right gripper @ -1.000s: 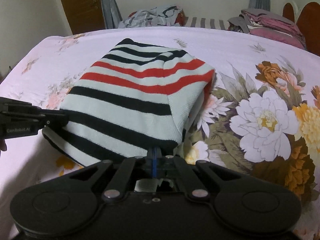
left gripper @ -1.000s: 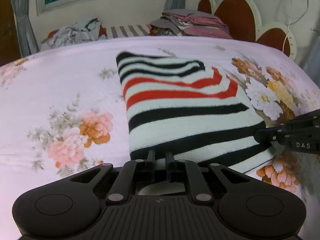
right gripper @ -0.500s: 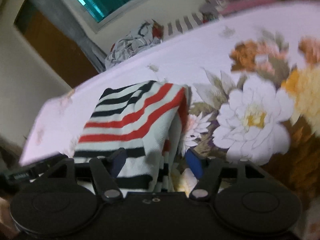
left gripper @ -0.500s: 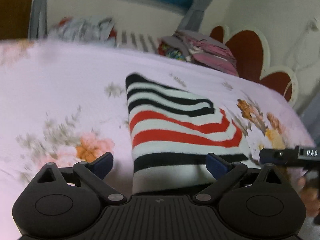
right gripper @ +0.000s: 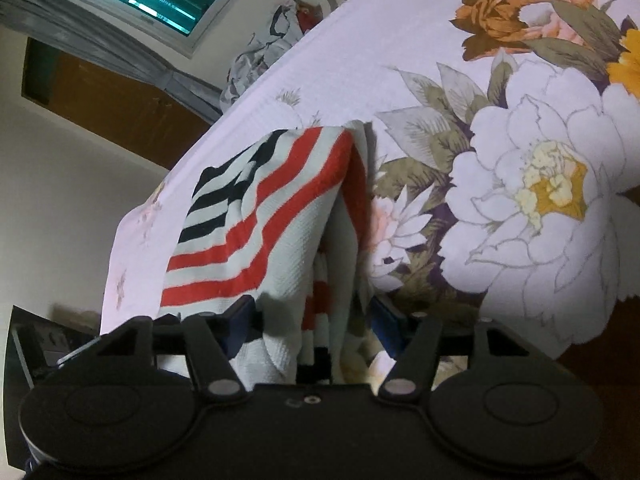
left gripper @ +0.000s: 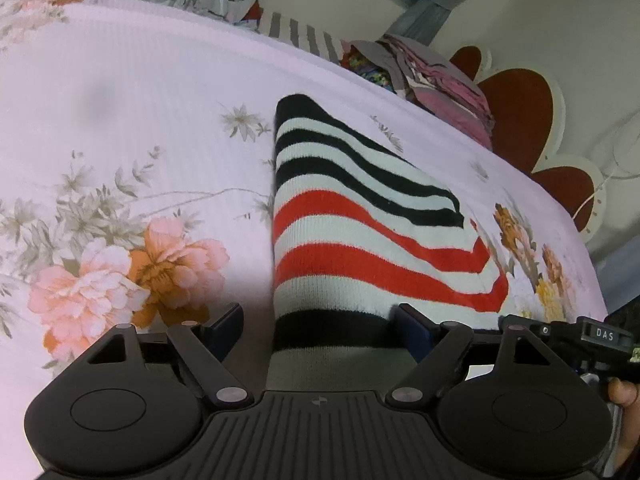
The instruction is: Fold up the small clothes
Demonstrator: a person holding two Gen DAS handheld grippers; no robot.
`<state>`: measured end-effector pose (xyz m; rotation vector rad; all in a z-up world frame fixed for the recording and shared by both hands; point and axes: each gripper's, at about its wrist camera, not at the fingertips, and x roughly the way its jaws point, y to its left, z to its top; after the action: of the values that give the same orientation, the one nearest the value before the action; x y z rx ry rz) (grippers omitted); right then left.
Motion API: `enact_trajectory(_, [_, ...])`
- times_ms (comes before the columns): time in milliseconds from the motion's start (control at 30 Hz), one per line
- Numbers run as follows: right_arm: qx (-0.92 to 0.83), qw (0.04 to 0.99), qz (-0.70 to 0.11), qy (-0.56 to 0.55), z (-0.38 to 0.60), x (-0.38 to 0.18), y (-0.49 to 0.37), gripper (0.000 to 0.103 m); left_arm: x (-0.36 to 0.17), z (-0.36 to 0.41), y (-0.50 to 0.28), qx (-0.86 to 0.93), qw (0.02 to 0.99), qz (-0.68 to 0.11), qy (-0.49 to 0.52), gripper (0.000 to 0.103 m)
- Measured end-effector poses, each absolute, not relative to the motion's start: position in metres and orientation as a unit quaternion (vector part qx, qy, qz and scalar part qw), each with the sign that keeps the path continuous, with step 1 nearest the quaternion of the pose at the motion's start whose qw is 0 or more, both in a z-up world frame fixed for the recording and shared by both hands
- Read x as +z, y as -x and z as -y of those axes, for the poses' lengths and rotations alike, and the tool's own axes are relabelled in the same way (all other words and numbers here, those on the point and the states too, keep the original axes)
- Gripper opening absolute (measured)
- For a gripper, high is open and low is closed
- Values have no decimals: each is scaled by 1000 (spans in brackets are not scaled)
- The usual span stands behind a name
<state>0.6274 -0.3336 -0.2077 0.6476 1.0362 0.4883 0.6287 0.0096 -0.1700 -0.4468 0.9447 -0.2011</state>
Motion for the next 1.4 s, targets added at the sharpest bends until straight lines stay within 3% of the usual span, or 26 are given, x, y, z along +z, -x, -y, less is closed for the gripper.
enact_trajectory(267, [267, 787, -491, -260, 305, -205, -643, 61, -178, 2, -640, -102, 856, -453, 228, 82])
enact_trajectory(433, [264, 815, -480, -191, 292, -197, -638, 44, -172, 20, -642, -93, 864, -453, 198, 68])
enact_trajectory(533, [258, 827, -472, -163, 285, -193, -632, 42, -161, 33, -639, -83, 878, -445, 152, 58])
enact_trajectory(800, [233, 850, -452, -138, 273, -177, -616, 34, -135, 61, -636, -80, 900, -427, 43, 48])
enact_trajectory(1100, [221, 872, -423, -110, 228, -149, -592, 32, -113, 31, -616, -124, 907, -401, 39, 45])
enact_trajectory(1400, [244, 875, -409, -86, 133, -125, -577, 32, -93, -65, -587, -110, 916, -383, 40, 45])
